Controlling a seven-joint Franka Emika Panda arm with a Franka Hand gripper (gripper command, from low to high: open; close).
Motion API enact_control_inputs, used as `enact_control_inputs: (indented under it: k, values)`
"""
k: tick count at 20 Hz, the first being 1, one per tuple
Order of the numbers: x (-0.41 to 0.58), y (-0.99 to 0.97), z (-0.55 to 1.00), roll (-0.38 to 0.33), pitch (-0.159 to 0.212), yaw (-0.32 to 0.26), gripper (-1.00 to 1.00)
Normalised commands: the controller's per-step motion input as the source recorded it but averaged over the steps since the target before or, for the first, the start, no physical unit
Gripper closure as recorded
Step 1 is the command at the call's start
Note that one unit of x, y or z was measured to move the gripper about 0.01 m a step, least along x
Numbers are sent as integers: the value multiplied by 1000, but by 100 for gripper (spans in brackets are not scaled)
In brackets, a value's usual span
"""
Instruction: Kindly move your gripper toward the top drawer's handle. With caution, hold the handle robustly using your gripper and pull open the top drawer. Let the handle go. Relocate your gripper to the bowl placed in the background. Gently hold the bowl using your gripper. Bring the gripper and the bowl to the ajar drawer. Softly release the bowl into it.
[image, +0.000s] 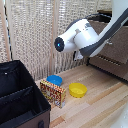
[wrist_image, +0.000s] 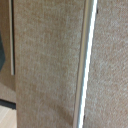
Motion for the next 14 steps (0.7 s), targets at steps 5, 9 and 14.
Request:
enact_control_inputs:
  k: [5, 9, 14]
  values:
    - [173, 195, 25, 357, 63, -201, -100]
    - [189, 157, 0, 375, 65, -204, -100]
    - [191, 159, 0, 375, 61, -204, -100]
